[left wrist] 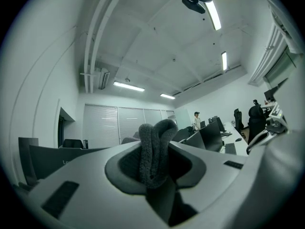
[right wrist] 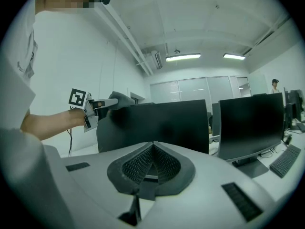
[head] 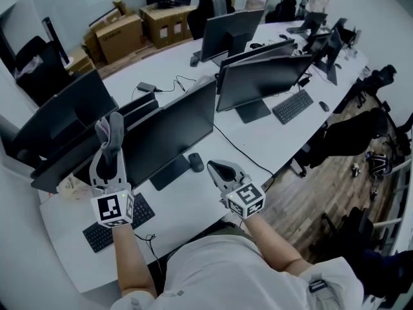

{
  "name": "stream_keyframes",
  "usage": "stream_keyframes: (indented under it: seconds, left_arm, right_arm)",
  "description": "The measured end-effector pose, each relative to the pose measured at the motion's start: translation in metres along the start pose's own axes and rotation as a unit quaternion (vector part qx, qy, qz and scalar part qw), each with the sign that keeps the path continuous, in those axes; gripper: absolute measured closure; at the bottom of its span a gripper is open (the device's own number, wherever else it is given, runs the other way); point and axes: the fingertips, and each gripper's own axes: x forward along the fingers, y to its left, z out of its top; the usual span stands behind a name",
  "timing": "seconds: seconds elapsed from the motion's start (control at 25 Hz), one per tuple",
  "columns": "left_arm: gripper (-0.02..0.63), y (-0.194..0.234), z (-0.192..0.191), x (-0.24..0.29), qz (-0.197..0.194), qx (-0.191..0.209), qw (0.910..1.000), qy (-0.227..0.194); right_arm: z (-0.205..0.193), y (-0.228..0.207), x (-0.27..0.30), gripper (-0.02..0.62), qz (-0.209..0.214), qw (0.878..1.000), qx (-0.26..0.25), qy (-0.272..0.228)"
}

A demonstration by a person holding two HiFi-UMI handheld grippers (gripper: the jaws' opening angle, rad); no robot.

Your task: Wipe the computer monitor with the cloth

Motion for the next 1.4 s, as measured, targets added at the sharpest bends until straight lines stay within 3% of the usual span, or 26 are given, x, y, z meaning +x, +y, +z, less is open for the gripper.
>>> stream_keyframes:
  seconds: [0.44, 1.0, 1.4]
  left_arm:
    - [0.503, -0.049, 0.004, 0.048, 0.009, -0.01, 0.9999, 0.005]
    - [0.503, -0.138, 0.008, 0.131, -0.033, -0.006, 0.9994, 0.004]
    - [0.503, -0.197, 0.01, 0.187, -0.041, -0.03, 0.9986, -0.014]
  right_arm:
    - [-0.006, -0.077, -0.03, 0.586, -0.023, 1.0, 0.011, -0.002]
    - [-0.006, -0.169, -0.061, 0.586, -0.052, 0.998, 0.025, -0.01]
    - [-0.011, -0.239, -0.087, 0.586, -0.071, 0.997, 0.023, -0.006]
